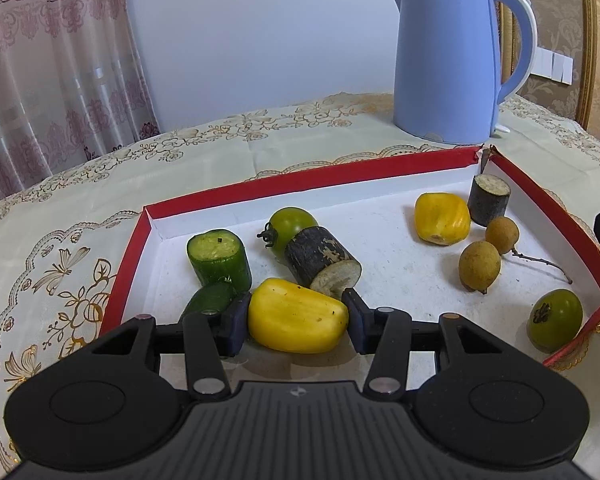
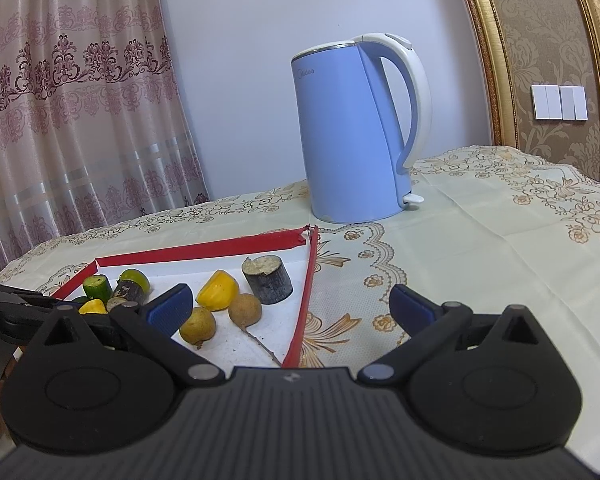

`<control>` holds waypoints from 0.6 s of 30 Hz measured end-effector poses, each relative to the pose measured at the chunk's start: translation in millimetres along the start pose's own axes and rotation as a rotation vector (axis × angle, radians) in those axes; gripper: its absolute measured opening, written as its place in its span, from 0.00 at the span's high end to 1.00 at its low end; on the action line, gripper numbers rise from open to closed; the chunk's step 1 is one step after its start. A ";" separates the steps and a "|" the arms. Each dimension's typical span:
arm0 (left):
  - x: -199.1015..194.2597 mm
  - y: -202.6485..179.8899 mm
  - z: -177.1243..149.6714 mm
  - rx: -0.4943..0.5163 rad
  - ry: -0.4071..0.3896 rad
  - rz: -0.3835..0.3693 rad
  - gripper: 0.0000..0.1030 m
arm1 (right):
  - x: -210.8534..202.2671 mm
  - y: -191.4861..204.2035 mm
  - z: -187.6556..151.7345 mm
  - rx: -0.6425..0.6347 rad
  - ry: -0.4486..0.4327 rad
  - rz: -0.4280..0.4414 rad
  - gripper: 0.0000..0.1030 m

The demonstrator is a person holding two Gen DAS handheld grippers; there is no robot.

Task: Organize fruits
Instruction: 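Lower the yellow pepper piece into the tray and open the left gripper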

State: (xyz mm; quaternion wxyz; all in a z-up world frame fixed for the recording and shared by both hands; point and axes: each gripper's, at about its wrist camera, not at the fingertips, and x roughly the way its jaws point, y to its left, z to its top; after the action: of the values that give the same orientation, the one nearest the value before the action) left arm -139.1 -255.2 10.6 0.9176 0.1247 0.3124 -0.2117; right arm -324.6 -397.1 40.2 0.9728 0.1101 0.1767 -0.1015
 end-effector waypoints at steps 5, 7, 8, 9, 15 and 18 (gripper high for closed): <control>-3.1 2.2 -5.4 0.003 -0.020 -0.013 0.54 | 0.1 0.0 0.0 0.000 0.000 0.001 0.00; -3.5 2.7 -5.6 0.002 -0.019 -0.013 0.54 | 0.0 -0.1 0.0 -0.001 0.000 0.000 0.00; -3.5 3.1 -5.8 0.001 -0.019 -0.014 0.54 | -0.1 -0.1 0.1 0.000 0.000 0.000 0.00; -3.5 3.4 -5.9 0.002 -0.019 -0.014 0.54 | -0.1 -0.1 0.1 0.001 0.000 0.000 0.00; -4.7 4.8 -6.4 0.015 -0.018 -0.030 0.54 | 0.4 0.5 -1.1 0.004 -0.003 -0.001 0.00; -3.7 5.8 -5.1 0.029 -0.016 -0.042 0.54 | 0.9 0.4 -1.7 0.008 -0.001 0.001 0.00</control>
State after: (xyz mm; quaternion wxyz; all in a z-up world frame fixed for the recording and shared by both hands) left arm -141.8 -247.1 9.5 0.9135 0.1296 0.3047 -0.2364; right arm -324.2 -396.4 38.3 0.9725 0.1139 0.1758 -0.1015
